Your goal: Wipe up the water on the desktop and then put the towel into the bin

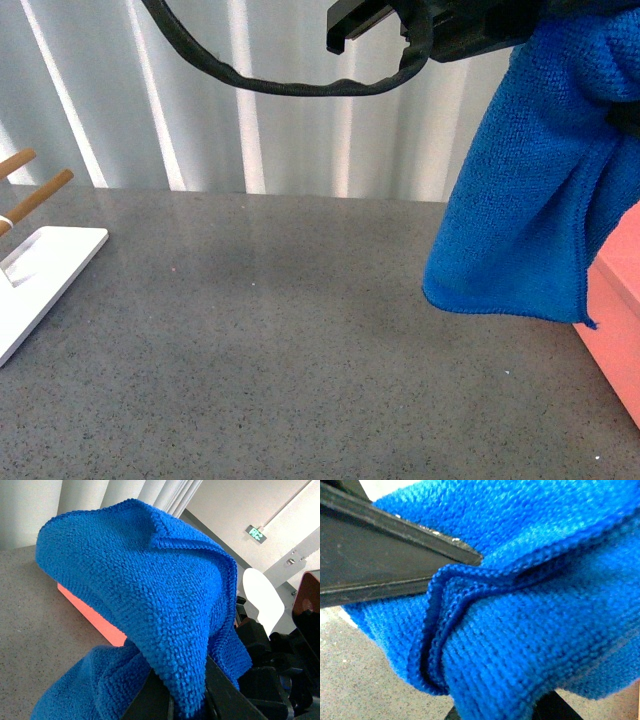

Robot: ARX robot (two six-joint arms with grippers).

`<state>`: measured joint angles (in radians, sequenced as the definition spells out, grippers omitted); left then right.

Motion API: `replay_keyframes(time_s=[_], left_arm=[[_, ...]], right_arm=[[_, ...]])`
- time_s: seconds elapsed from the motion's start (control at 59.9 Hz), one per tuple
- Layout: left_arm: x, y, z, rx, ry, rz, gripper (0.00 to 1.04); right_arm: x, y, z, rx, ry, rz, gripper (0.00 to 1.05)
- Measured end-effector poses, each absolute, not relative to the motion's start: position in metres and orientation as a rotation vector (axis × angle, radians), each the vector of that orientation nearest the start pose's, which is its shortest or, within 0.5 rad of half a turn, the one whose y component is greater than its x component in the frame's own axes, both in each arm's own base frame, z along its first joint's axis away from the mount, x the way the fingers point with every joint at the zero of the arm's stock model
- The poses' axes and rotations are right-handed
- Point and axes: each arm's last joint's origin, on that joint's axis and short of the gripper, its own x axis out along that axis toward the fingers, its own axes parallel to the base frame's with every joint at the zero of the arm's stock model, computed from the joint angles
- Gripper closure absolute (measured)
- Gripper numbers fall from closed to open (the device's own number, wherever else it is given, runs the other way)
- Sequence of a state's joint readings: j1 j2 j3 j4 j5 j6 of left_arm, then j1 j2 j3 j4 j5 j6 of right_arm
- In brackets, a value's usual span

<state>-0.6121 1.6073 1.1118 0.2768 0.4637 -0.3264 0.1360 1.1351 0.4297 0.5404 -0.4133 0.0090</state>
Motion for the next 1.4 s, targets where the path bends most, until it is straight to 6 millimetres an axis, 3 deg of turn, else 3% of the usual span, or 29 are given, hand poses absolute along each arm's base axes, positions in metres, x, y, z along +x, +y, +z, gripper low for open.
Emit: replay_keyframes(time_s=[0.1, 0.284, 0.351, 0.501, 0.635, 0.785, 0.969, 1.203, 1.404], left_arm=[[0.293, -0.218, 0.284, -0.276, 0.406, -1.016, 0.95], [0.301, -0.204, 0.284, -0.280, 0.413, -0.971, 0.66], [0.308, -0.186, 0.278, -0.285, 0.428, -0.929, 0.50], [0.317, -0.147, 0.249, -0.273, 0.513, -0.823, 0.25], [0.312, -0.107, 0.223, -0.252, 0.575, -0.733, 0.05], [0.284, -0.065, 0.217, -0.231, 0.591, -0.700, 0.07], [0.230, -0.022, 0.239, -0.281, 0.563, -0.708, 0.07], [0.165, 0.000, 0.266, -0.236, 0.475, -0.731, 0.07], [0.143, 0.012, 0.261, -0.218, 0.462, -0.707, 0.07]], right_arm=[[0.222, 0.041, 0.216, 0.034, 0.166, 0.545, 1.01], [0.222, 0.035, 0.220, 0.044, 0.157, 0.523, 1.01], [0.223, 0.032, 0.224, 0.063, 0.152, 0.513, 1.01], [0.225, 0.024, 0.229, 0.101, 0.149, 0.489, 1.01], [0.226, 0.021, 0.229, 0.106, 0.155, 0.470, 1.01], [0.227, 0.021, 0.227, 0.106, 0.165, 0.464, 1.01], [0.230, 0.026, 0.222, 0.103, 0.184, 0.462, 1.01], [0.231, 0.032, 0.219, 0.100, 0.193, 0.476, 1.01], [0.232, 0.036, 0.218, 0.098, 0.200, 0.475, 1.01]])
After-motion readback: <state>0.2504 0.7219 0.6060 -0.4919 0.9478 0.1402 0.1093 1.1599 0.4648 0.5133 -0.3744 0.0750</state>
